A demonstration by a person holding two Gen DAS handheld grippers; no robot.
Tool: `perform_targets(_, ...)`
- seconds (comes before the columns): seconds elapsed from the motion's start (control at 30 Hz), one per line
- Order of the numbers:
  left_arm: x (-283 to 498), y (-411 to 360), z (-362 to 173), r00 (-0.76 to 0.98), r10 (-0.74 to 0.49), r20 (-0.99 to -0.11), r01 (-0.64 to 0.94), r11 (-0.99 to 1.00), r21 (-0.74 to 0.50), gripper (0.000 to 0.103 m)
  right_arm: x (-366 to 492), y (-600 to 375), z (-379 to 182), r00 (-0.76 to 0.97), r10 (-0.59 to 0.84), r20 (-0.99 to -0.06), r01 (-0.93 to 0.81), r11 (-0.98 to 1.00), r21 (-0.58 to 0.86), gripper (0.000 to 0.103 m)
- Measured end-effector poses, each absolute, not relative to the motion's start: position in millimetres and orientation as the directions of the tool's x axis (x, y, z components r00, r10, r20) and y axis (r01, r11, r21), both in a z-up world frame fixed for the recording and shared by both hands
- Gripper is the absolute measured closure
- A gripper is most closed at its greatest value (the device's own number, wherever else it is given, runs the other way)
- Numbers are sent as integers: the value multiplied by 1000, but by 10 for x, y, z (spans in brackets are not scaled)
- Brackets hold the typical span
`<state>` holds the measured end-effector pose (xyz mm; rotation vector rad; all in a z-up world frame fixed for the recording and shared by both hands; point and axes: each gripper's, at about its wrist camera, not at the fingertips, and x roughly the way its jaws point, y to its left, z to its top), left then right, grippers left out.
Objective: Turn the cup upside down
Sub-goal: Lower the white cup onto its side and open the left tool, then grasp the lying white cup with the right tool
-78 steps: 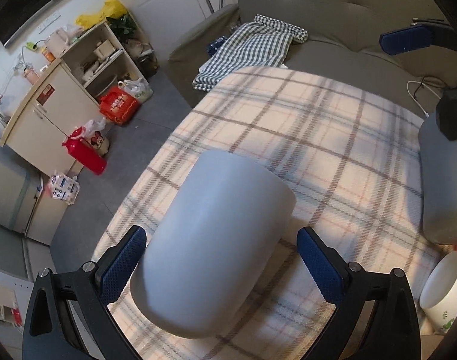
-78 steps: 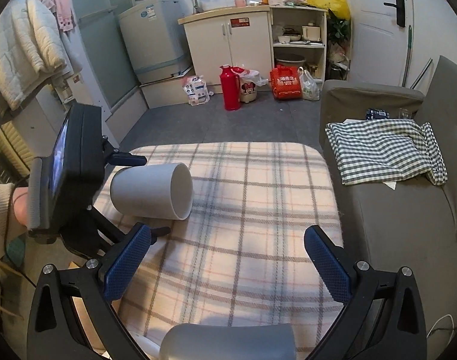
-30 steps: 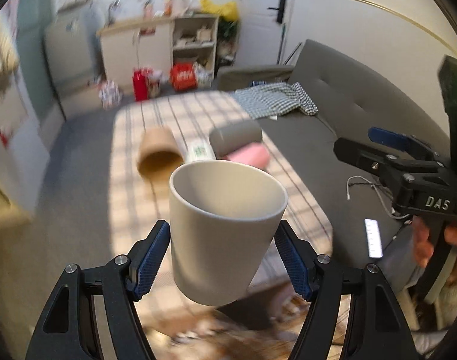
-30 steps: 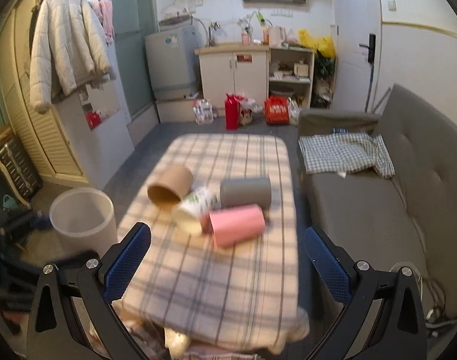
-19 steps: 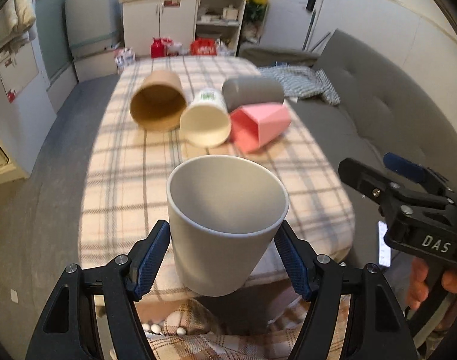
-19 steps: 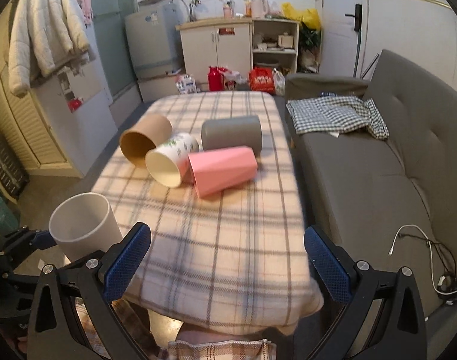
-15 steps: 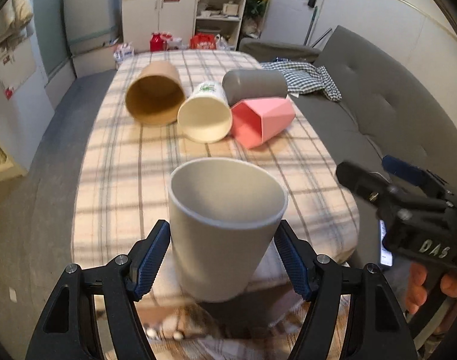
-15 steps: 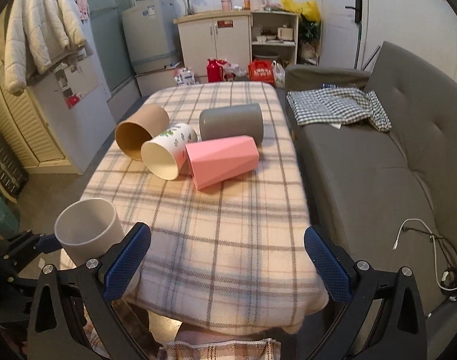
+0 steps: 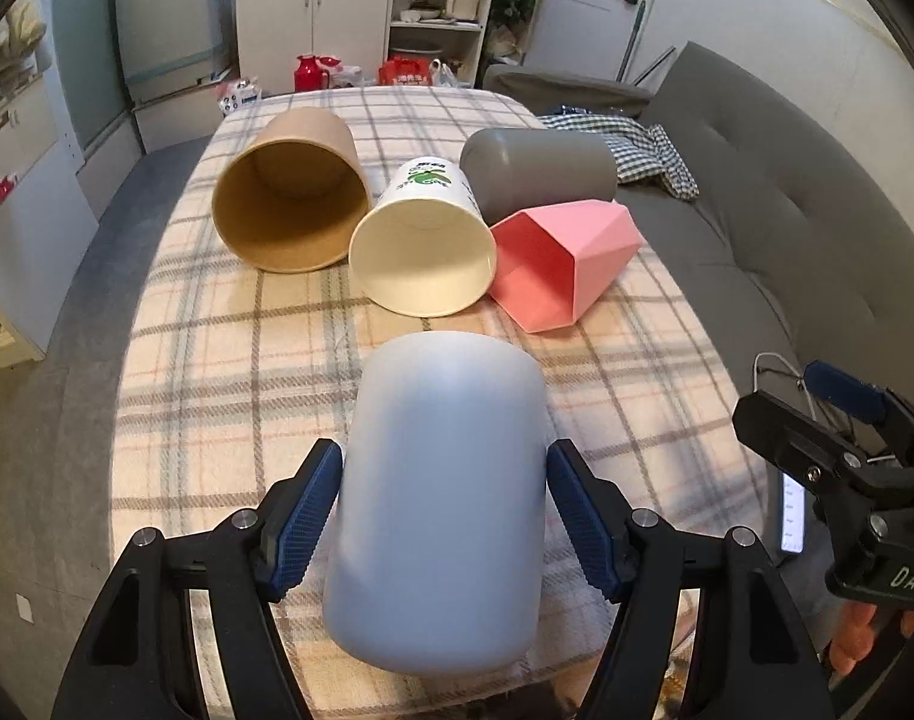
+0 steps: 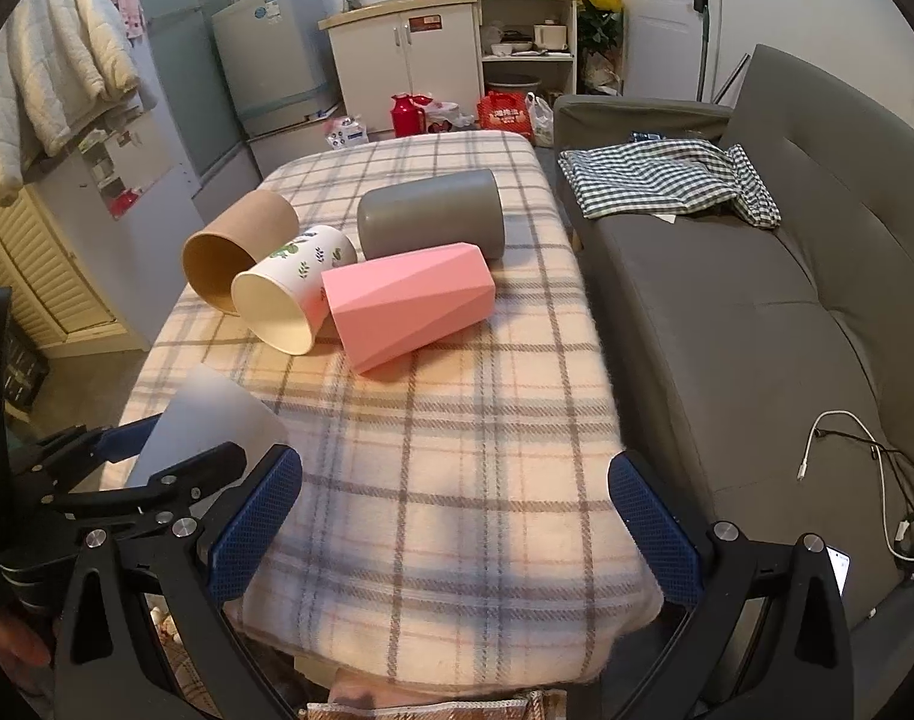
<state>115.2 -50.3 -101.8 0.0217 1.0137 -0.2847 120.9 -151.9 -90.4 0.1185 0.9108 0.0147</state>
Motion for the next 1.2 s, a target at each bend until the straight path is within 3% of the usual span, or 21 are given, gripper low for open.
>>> perform_targets(0.3,1044,-408,-989,455,-298,-839,168,954,-248,29,1161,-1502,-843,621,21,-784,59,996,74,0)
perform_targets(0.37,1013,-359,-975,463,-317,-828,172,948,-267,21,1124,-1492,-809,629,2,-778,66,996,56,0)
perform_targets(0.43,951,-317,-931,489,-314,-814,189,949,-253,17,1091,-1499,-766,637,-7,-771,76,996,53,0)
perform_targets(0.67,745,-61,-642,605,-288,-742,254,953,-163,15,975,-1420,-565,679,-31,-733,118,991,68,0)
perform_targets(0.77,717,219,-534,662,-247,-708,214,967,-138,2,943,-1257,-524,686,-31,-727,117,991,69,0)
perform_targets(0.87,671,523,-485,713,-198,-673,162,980,-118,2,918,-994,-583,669,-20,-743,112,991,74,0)
perform_targets(1.2,537,1056,-788,706,-114,-699,70,993,-91,2,896,-11,-1066,549,89,-831,-60,996,67,0)
